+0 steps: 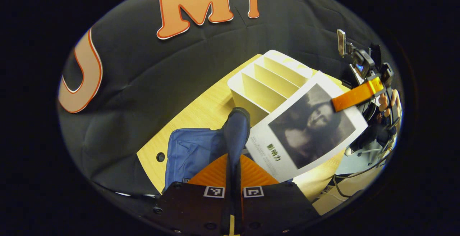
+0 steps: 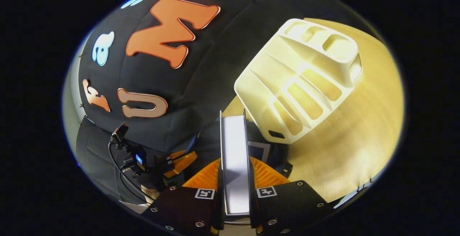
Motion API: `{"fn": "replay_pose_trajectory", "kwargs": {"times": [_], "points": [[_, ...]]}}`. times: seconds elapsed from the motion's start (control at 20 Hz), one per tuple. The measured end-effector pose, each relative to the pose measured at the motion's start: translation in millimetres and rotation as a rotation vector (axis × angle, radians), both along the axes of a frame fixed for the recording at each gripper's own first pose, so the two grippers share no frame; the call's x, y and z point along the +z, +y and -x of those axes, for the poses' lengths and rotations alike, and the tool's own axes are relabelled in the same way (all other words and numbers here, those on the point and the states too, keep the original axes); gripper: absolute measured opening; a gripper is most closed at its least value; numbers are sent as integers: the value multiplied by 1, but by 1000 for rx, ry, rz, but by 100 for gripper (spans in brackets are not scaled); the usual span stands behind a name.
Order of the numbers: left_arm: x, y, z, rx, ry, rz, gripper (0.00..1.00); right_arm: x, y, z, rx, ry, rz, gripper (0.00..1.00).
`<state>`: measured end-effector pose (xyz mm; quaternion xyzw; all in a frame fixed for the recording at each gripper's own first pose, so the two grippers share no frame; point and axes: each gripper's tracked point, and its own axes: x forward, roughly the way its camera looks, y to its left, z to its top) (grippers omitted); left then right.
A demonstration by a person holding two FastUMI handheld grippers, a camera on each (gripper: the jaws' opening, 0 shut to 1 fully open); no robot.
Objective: Open the schoolbag, grab two books from the bookshelf and put them into the schoolbag.
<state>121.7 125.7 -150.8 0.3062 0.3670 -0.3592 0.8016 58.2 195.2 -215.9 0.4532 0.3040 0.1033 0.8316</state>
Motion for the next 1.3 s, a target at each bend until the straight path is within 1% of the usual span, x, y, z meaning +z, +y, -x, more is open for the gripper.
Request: {"fn": "replay_pose_trajectory", "kwargs": {"times": [0.1,0.2,0.35,0.45,0.7,0.85,0.9,1.0,1.1,1.15,1.2,1.25,1.3], "points": [[1,-4,0,-7,-1,-2,5,-21,15,-9,6,18,-23,28],[2,-5,1,-14,-4,-6,5,-36,25,-24,7,29,-11,27],[4,-7,2,-18,-4,-9,5,-42,41,-42,4,7,-32,27],[5,-7,1,-22,-10,-16,5,-52,54,-56,1,-4,-13,27],[9,-11,3,-36,-15,-15,5,-70,97,-82,6,14,-29,27],[14,-14,3,-48,-25,-11,5,-69,112,-104,-20,2,-36,27],[14,-14,3,-43,-23,-5,5,-69,116,-108,-28,-3,-33,27],[16,-11,-1,-34,-29,-7,5,-70,127,-109,-20,1,-11,27],[16,-7,-3,-23,-34,-11,5,-74,129,-109,-9,15,53,33],[15,-5,-3,-17,-29,-10,5,-77,130,-104,8,35,93,38],[15,-5,-3,-15,-28,-6,5,-79,131,-99,33,52,106,41],[15,-5,-4,-14,-27,-7,5,-82,131,-98,41,72,103,28],[14,-6,-3,-12,-25,-4,5,-80,132,-95,44,81,96,31]]}}
